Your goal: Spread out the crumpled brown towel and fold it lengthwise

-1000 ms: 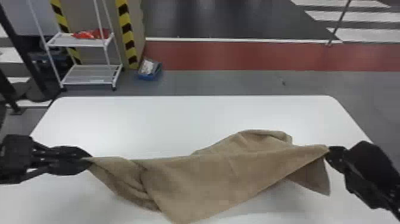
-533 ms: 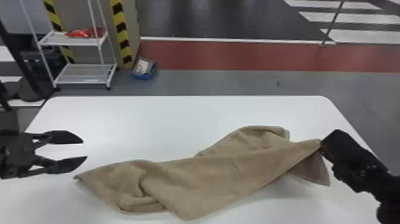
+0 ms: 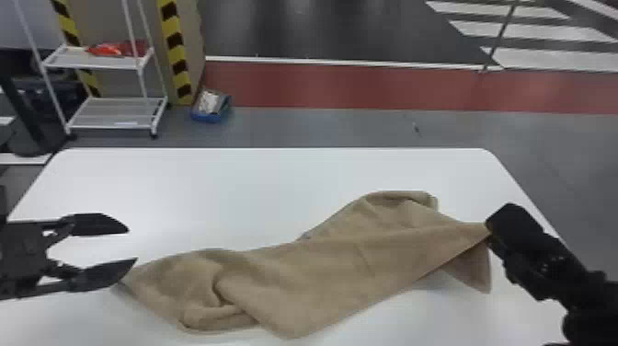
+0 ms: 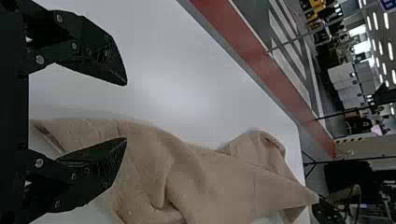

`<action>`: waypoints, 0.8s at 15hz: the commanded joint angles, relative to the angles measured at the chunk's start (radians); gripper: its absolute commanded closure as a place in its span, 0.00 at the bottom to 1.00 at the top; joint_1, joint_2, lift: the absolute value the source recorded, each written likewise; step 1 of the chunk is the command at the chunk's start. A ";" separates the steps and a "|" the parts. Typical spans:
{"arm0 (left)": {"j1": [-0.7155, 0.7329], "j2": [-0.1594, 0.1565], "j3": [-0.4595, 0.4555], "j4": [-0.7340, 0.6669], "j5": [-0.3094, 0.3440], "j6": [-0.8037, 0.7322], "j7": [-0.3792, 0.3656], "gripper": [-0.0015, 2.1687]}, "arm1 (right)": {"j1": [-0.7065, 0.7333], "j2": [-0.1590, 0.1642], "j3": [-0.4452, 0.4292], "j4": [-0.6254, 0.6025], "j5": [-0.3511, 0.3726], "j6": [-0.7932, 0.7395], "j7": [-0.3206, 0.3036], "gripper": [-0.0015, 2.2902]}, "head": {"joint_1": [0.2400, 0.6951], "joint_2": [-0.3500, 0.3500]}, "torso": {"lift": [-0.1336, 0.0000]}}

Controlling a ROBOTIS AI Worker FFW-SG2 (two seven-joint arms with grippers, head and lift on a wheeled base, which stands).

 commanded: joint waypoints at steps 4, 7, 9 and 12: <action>0.127 -0.077 -0.038 -0.206 0.088 0.350 0.078 0.11 | 0.024 0.004 -0.030 -0.012 0.023 0.024 -0.024 0.02 | 1.00 0.26 | 0.04; 0.138 -0.088 -0.089 -0.211 0.088 0.445 0.133 0.14 | 0.073 0.004 -0.071 -0.055 0.040 0.018 -0.021 0.02 | 1.00 0.16 | 0.04; 0.145 -0.096 -0.104 -0.214 0.098 0.448 0.144 0.16 | 0.102 0.004 -0.131 -0.086 0.018 0.021 -0.021 0.02 | 1.00 0.12 | 0.04; 0.154 -0.093 -0.127 -0.214 0.111 0.457 0.118 0.19 | 0.135 0.004 -0.211 -0.109 -0.026 0.021 -0.022 0.02 | 1.00 0.00 | 0.04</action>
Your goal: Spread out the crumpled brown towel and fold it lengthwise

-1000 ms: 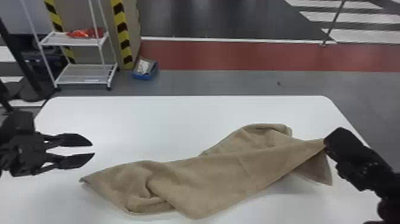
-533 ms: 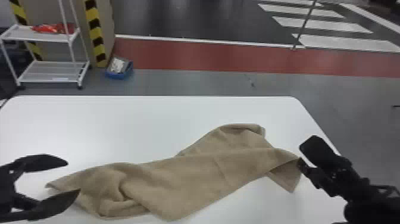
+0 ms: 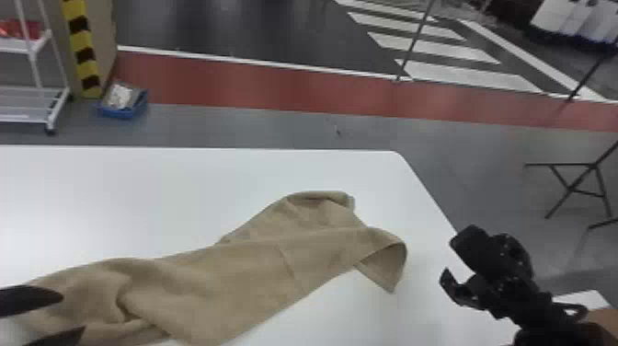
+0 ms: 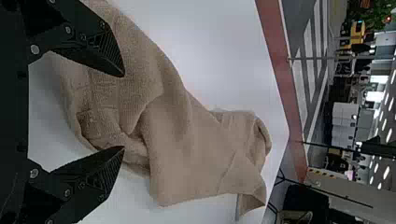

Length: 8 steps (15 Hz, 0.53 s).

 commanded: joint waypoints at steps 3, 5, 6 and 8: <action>0.008 0.006 -0.036 0.012 0.017 0.024 -0.019 0.19 | 0.026 0.004 -0.057 -0.012 -0.033 -0.001 -0.003 0.02 | 1.00 0.00 | 0.04; 0.005 0.007 -0.051 0.027 0.009 0.024 0.001 0.19 | 0.028 0.004 -0.056 -0.009 -0.039 -0.001 -0.003 0.02 | 1.00 0.00 | 0.04; 0.002 0.007 -0.059 0.033 0.003 0.021 0.004 0.19 | 0.028 0.004 -0.054 -0.008 -0.041 -0.001 -0.005 0.02 | 1.00 0.00 | 0.04; -0.004 0.009 -0.079 0.050 -0.008 0.021 0.017 0.19 | 0.028 0.004 -0.054 -0.006 -0.044 -0.001 -0.005 0.02 | 1.00 0.00 | 0.04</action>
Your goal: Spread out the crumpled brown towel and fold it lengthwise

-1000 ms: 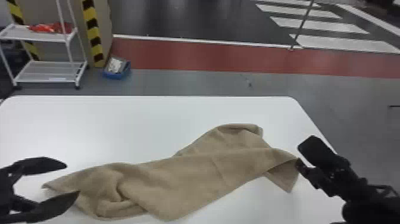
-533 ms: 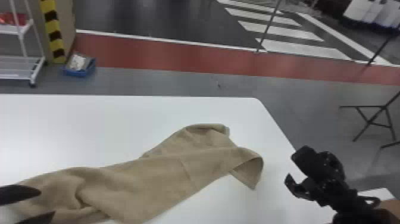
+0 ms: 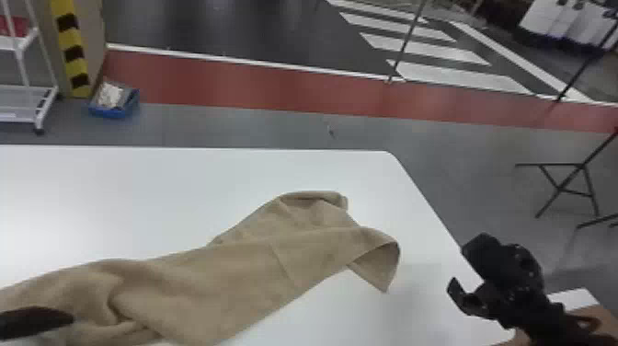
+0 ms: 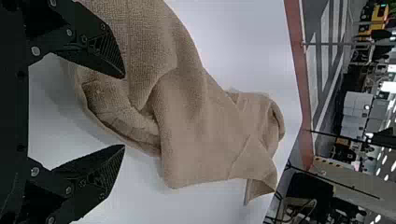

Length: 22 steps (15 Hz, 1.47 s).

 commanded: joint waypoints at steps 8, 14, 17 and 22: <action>-0.024 0.003 -0.049 0.048 -0.102 -0.023 0.007 0.66 | 0.014 0.004 -0.003 0.002 -0.009 0.000 -0.002 0.02 | 1.00 0.00 | 0.04; -0.207 0.124 0.174 0.071 -0.019 -0.195 -0.378 0.84 | 0.018 0.004 -0.029 0.008 -0.026 -0.009 -0.003 0.02 | 1.00 0.00 | 0.04; -0.273 0.219 0.136 0.205 -0.051 -0.474 -0.447 0.84 | 0.034 0.004 -0.015 -0.004 -0.027 -0.015 -0.002 0.02 | 1.00 0.00 | 0.04; -0.282 0.227 0.136 0.291 -0.015 -0.499 -0.327 0.00 | 0.060 0.004 0.001 -0.017 -0.027 -0.018 0.002 0.02 | 1.00 0.06 | 0.04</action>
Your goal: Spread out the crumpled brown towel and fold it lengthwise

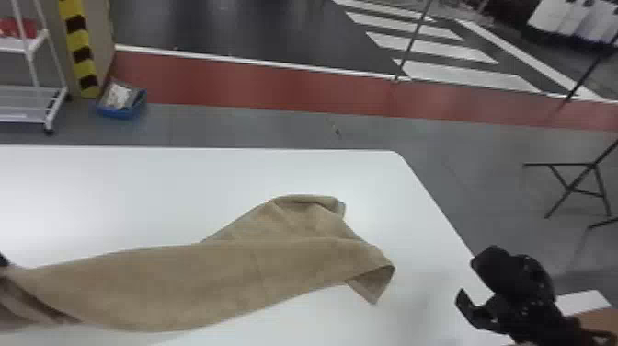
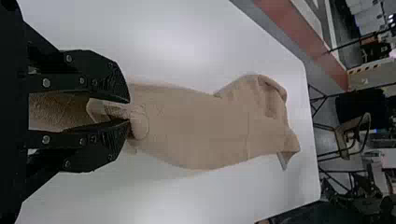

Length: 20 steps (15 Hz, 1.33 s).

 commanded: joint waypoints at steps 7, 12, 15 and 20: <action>0.115 -0.006 0.063 -0.136 0.079 0.318 0.070 0.08 | 0.027 0.004 0.011 -0.004 0.009 0.000 0.000 0.02 | 1.00 0.18 | 0.04; 0.385 -0.093 0.117 -0.401 0.136 0.358 0.251 0.25 | 0.026 0.004 0.003 0.013 0.000 0.000 -0.003 0.02 | 1.00 0.06 | 0.04; 0.429 -0.119 0.028 -0.403 0.119 0.367 0.351 0.30 | 0.026 0.004 0.001 0.022 0.000 0.000 -0.005 0.02 | 1.00 0.00 | 0.04; 0.420 -0.122 -0.078 -0.390 0.025 0.355 0.438 0.32 | 0.026 0.004 -0.006 0.024 0.000 0.000 -0.005 0.02 | 1.00 0.00 | 0.04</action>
